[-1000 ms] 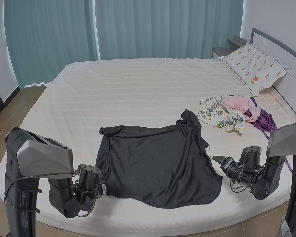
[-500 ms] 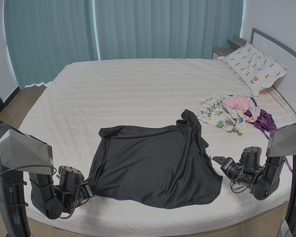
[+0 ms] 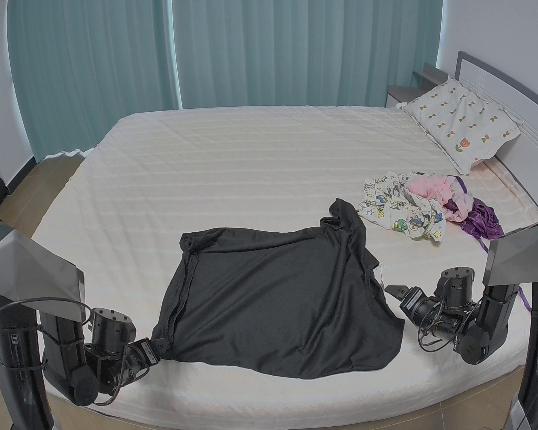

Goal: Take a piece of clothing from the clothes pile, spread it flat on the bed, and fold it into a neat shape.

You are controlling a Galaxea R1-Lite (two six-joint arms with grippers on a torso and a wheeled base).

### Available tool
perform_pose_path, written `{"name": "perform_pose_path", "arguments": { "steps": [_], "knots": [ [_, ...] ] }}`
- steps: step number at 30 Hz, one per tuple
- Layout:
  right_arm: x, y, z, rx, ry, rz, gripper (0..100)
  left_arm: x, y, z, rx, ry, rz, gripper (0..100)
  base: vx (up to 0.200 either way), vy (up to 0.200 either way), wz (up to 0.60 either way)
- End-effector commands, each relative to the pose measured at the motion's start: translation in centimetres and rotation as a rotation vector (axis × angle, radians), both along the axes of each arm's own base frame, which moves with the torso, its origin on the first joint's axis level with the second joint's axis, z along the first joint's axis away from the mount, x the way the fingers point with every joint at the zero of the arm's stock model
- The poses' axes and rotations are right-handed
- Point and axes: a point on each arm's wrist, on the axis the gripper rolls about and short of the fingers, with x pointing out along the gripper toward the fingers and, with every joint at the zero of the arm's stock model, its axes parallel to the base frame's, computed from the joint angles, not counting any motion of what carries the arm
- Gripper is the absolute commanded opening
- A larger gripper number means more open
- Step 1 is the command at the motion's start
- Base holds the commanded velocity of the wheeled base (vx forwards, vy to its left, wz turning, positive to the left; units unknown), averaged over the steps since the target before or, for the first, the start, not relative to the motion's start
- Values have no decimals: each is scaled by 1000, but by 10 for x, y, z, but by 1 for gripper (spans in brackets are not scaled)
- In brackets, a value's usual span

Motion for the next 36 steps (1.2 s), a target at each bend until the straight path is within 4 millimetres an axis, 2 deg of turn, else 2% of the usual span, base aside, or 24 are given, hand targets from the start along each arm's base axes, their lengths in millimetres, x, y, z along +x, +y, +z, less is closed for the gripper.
{"name": "perform_pose_path", "arguments": {
  "steps": [1, 4, 11, 26, 36],
  "knots": [
    [0, 0, 0, 2, -1, 2, 100, 1, 0, 13, -31, -78, -5, 100, 0, 0, 0],
    [-1, 1, 0, 0, 2, 5, 100, 3, -1, 21, -59, -118, -23, 100, 0, 0, 0],
    [-1, 1, 0, 2, 2, 4, 100, 7, -3, 21, -111, -126, -3, 100, 0, 0, 0],
    [-1, 2, 0, 2, 2, 7, 100, 3, -3, 19, -178, -96, -9, 100, 200, 0, 0],
    [-2, 5, 0, 2, 2, 18, 100, 6, -2, 19, -182, -104, -3, 100, 0, 0, 0]
  ]
}}
